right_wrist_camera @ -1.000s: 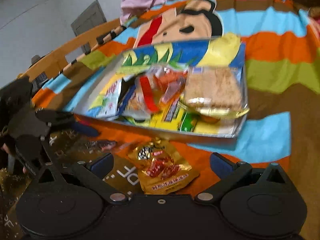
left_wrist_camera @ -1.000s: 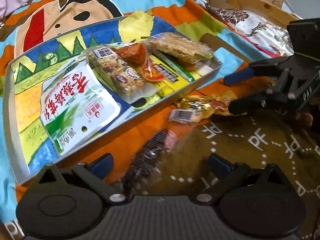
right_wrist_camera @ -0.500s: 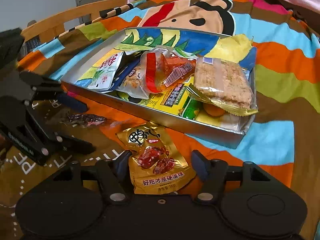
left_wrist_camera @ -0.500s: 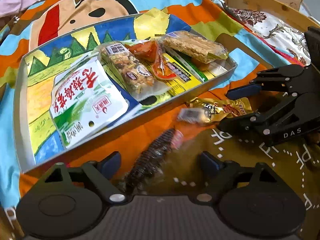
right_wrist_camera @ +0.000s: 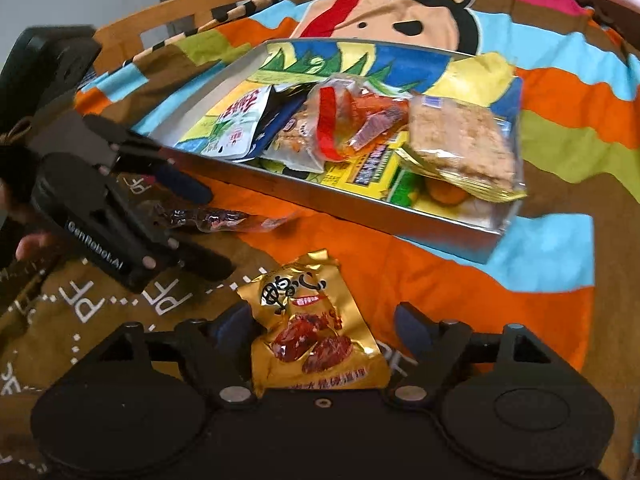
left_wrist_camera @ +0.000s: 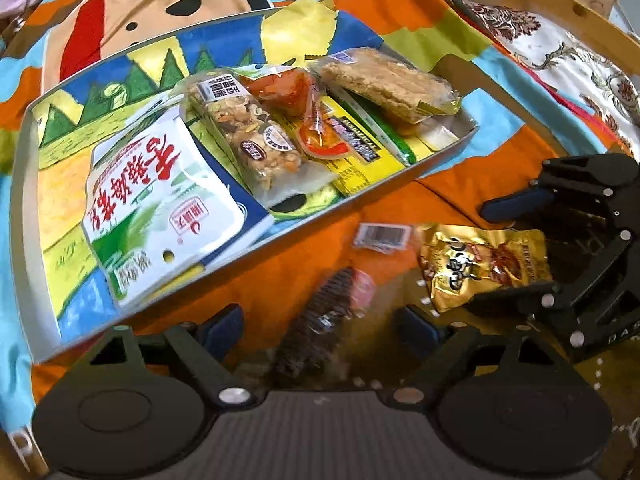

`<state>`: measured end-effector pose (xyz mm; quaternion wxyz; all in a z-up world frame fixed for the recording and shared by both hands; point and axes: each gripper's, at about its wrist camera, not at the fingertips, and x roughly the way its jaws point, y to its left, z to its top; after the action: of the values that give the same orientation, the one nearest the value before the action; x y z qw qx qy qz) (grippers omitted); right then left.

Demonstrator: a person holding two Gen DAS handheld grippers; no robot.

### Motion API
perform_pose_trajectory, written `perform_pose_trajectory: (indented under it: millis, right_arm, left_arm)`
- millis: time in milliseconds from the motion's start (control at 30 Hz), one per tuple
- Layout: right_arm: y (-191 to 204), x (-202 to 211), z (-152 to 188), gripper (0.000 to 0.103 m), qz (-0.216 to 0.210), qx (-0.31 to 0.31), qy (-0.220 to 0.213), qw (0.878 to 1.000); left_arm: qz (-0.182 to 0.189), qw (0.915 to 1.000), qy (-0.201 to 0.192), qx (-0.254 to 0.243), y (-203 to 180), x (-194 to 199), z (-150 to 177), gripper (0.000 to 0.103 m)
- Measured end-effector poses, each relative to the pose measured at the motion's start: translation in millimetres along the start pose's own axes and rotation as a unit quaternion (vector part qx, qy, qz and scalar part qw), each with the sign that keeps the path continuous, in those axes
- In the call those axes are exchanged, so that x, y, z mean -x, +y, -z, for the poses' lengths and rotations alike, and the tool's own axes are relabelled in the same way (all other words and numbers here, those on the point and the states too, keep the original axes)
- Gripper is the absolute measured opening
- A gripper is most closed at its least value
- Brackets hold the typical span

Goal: Organize snacks
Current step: 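Grasp the dark brown sausage stick with the left tool while the right tool grasps the gold duck-neck packet, then lift the brown stick with the left tool while the right tool lifts the gold packet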

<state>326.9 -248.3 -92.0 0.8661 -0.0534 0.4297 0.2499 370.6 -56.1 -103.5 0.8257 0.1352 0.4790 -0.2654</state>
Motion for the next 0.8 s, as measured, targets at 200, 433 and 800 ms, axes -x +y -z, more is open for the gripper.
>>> perform_pose_trajectory:
  millis: [200, 433, 800]
  right_arm:
    - [-1, -7, -1, 0.083, -0.017, 0.017, -0.002, 1.0]
    - [1, 5, 2, 0.06, -0.008, -0.006, -0.002, 1.0]
    - [11, 26, 11, 0.047, 0.003, -0.036, -0.018, 0.999]
  left_arm:
    - [0.016, 0.9996, 0.001, -0.025, 3, -1, 0, 0.088]
    - [0.009, 0.9999, 0.011, -0.005, -2, 10, 4, 0.068]
    - [-0.038, 0.9965, 0.014, 0.074, -25, 31, 3, 0.043]
